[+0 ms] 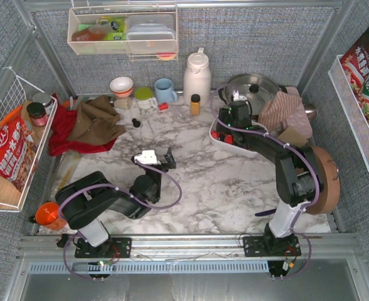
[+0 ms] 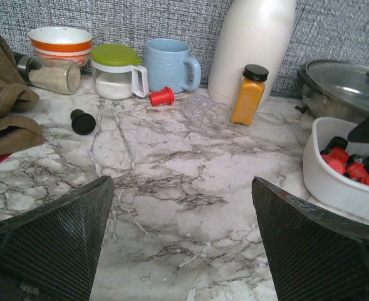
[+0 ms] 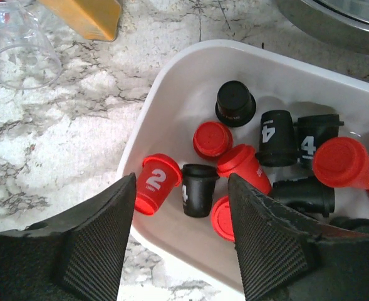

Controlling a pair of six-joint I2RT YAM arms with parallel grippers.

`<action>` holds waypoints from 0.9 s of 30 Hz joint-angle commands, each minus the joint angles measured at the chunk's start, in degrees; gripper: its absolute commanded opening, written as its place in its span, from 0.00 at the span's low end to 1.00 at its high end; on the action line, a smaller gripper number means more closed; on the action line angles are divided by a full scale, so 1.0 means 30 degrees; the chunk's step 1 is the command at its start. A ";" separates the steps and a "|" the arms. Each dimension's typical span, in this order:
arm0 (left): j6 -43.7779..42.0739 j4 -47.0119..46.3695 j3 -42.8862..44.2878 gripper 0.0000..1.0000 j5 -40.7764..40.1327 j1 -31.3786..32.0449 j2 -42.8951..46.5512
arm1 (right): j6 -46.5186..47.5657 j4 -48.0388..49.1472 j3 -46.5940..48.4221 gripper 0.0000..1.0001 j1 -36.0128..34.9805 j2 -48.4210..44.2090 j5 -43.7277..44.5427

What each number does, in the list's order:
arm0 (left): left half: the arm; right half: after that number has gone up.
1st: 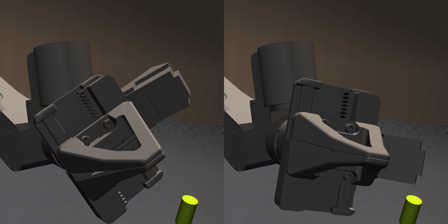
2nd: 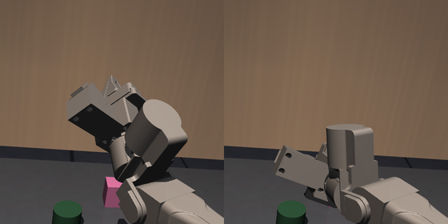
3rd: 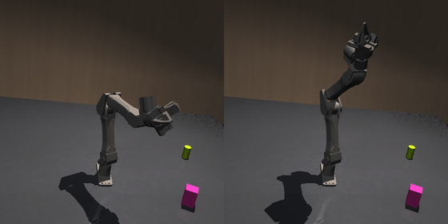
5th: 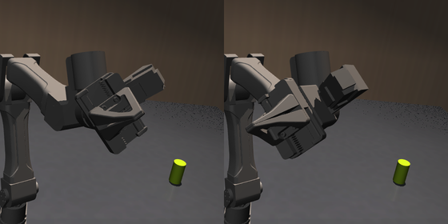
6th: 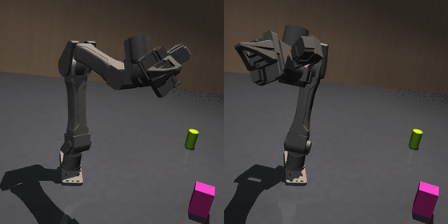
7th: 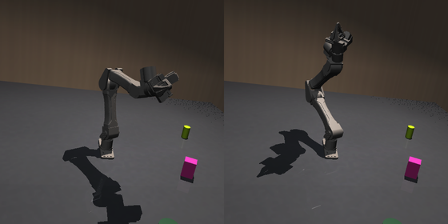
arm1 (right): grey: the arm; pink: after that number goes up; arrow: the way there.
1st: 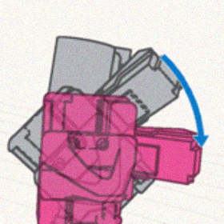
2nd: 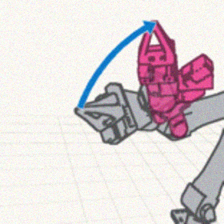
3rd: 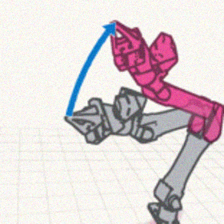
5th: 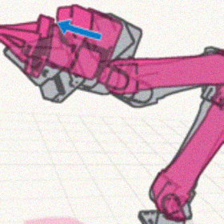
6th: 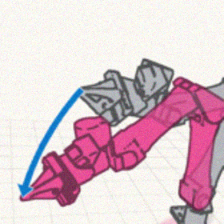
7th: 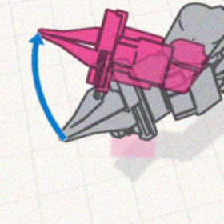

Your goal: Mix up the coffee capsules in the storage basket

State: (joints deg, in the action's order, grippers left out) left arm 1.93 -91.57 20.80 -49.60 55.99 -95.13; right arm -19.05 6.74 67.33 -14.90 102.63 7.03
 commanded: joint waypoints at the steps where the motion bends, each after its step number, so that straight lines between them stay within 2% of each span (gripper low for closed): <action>1: 0.1381 -0.3393 0.0276 0.98 0.0569 -0.0410 0.0037 | -0.0222 -0.1479 -0.0061 0.65 0.0061 -0.1122 -0.0335; 3: 0.1939 -0.1113 0.0809 0.98 0.0721 -0.0681 0.0425 | -0.0264 -0.1829 -0.0680 0.66 0.0072 -0.2081 -0.0209; 4: 0.2714 0.1912 0.1609 0.99 0.1001 -0.0979 0.1026 | -0.0271 -0.1811 -0.1127 0.66 0.0054 -0.2684 -0.0241; 7: 0.6969 1.5571 0.5892 1.00 0.2135 -0.2725 0.2711 | -0.0213 -0.1861 -0.2471 0.67 0.0069 -0.4390 -0.0194; 8: 0.7704 1.8199 0.7056 1.00 0.2562 -0.3395 0.2762 | -0.0246 -0.1866 -0.2955 0.67 0.0065 -0.5001 -0.0137; 13: 0.7655 2.1845 0.8831 1.00 0.3691 -0.5711 0.2738 | -0.0330 -0.2131 -0.4942 0.67 0.0060 -0.7730 -0.0065; 17: 0.9348 2.5138 1.0791 1.00 0.6661 -0.8697 0.1759 | 0.0061 -0.2266 -0.5538 0.67 0.0062 -0.9481 0.0358; 21: 0.9740 2.8716 1.4479 1.00 0.7775 -1.1094 -0.0841 | 0.0444 -0.2376 -0.5669 0.68 0.0151 -1.0104 0.0697; 27: 1.0745 3.3996 2.0932 1.00 0.6723 -1.2479 -0.5619 | 0.0523 -0.2518 -0.5629 0.69 0.0486 -1.0199 0.0206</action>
State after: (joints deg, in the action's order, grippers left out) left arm 31.27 -3.18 74.89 -29.52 19.88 -106.00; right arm -18.02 -0.64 50.48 -13.91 72.42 8.16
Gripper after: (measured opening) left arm 0.997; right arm 0.686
